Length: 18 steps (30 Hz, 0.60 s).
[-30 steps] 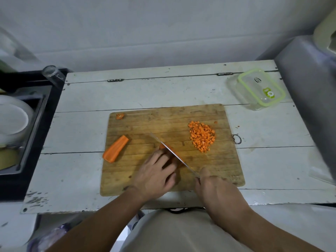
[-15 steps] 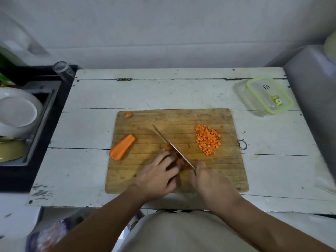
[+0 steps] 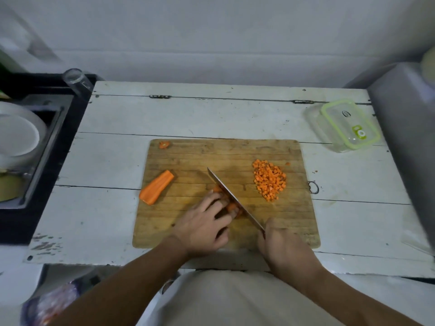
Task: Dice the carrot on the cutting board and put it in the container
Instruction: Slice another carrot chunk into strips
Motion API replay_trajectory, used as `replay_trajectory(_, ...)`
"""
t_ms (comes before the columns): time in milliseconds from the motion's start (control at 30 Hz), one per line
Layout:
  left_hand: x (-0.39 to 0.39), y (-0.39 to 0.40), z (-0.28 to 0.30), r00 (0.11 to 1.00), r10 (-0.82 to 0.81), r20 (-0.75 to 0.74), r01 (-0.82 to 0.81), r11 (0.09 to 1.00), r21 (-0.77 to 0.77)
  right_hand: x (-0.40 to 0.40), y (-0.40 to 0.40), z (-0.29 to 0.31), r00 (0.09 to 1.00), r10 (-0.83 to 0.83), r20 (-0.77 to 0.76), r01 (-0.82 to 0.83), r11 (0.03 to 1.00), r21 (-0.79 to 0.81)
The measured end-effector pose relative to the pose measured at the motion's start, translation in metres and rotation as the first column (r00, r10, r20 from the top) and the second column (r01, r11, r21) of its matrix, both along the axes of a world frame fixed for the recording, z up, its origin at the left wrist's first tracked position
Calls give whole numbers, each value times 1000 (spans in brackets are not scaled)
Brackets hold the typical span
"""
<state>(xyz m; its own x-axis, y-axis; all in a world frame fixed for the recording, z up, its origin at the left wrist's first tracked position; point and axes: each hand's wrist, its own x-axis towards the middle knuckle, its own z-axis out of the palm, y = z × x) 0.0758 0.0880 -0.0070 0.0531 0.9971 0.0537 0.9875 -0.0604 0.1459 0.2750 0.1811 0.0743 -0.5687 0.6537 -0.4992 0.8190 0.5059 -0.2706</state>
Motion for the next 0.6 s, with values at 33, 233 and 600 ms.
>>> replay_trajectory(33, 0, 0, -1, 1000, 6, -7, -6, 1000, 1, 1, -2, -1, 1000, 25, 4, -25, 999, 38)
replay_trajectory(233, 2, -5, -2, 999, 3, 33, -2, 1000, -19, -3, -5, 5, 999, -31, -7, 31, 999, 39)
replay_trajectory(600, 0, -4, -6, 997, -9, 70, 8, 1000, 26, -62, -1, -7, 999, 52, -1, -52, 990, 129)
